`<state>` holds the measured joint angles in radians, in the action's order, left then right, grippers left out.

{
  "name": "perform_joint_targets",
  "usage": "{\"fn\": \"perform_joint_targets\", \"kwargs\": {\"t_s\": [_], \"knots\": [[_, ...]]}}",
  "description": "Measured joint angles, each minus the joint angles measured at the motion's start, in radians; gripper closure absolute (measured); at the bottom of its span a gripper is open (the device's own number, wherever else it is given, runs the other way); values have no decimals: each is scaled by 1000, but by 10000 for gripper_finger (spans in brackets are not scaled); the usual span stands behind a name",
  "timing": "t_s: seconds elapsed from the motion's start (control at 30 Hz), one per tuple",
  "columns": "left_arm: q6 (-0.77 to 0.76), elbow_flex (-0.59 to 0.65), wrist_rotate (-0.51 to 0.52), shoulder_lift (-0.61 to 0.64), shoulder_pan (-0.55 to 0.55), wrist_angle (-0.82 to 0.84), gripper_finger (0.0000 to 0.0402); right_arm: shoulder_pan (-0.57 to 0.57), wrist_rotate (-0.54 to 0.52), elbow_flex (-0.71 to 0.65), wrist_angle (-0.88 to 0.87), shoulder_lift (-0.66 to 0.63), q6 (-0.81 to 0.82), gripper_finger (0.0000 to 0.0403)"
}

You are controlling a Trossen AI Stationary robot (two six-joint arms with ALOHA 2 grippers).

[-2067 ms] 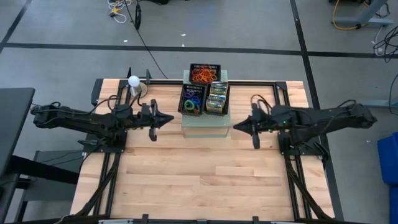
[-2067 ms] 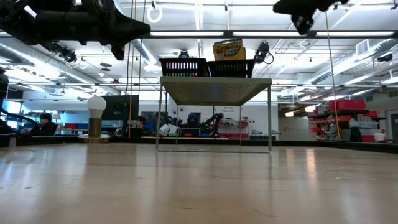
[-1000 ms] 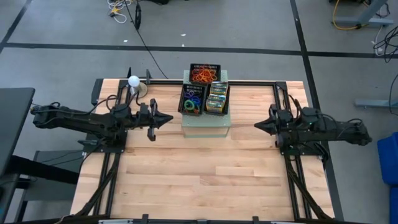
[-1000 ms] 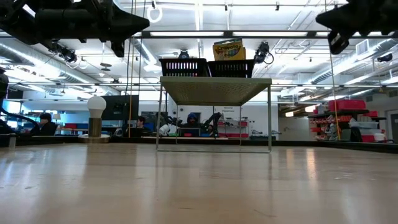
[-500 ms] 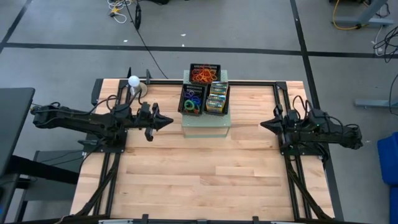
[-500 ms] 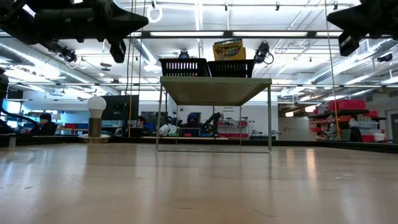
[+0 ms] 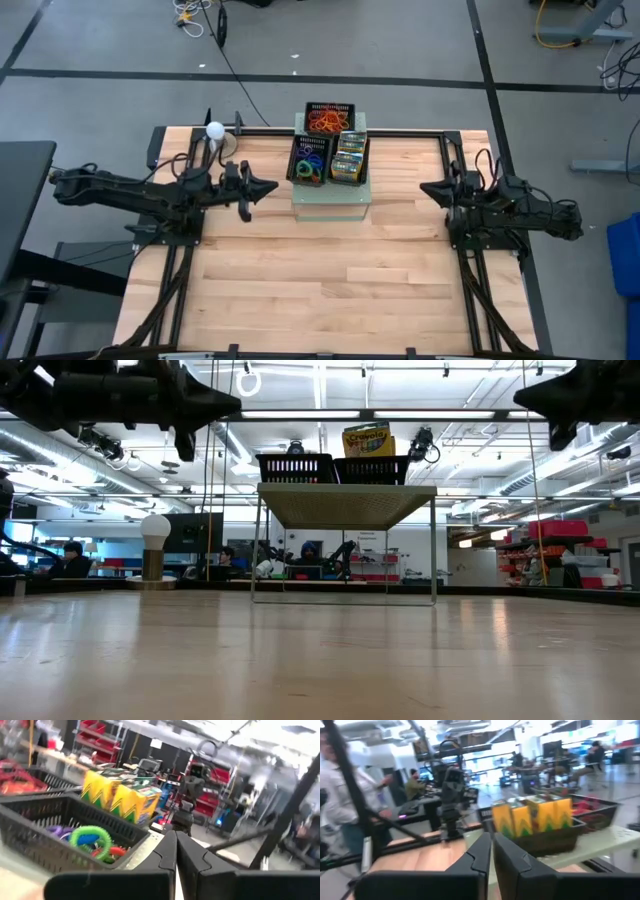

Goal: Pick & Place Office Desk Supplies
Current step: Return to Home Position

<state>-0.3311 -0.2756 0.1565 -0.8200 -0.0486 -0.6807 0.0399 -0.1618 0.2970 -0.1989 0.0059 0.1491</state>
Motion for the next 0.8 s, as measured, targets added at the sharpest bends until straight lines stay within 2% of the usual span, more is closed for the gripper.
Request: {"fn": "perform_joint_targets", "kwargs": {"t_s": [0.17, 0.33, 0.43, 0.63, 0.7, 0.8], "knots": [[123, 0, -6, 12, 27, 48, 397, 0, 80, -50, 57, 0, 9, 398], [150, 0, -20, 79, 37, 205, 398, 0, 107, -182, 245, 8, 33, 399], [175, 0, -19, 139, 36, 244, 398, 0, 112, -221, 333, 7, 47, 400], [251, 1, -56, 285, 36, 357, 398, 0, 115, -220, 328, 6, 28, 401], [260, 37, -56, 332, 36, 341, 398, 0, 115, -219, 311, 6, 23, 401], [217, 171, -56, 413, 35, 201, 398, 0, 115, -219, 290, 7, 20, 401]]}}
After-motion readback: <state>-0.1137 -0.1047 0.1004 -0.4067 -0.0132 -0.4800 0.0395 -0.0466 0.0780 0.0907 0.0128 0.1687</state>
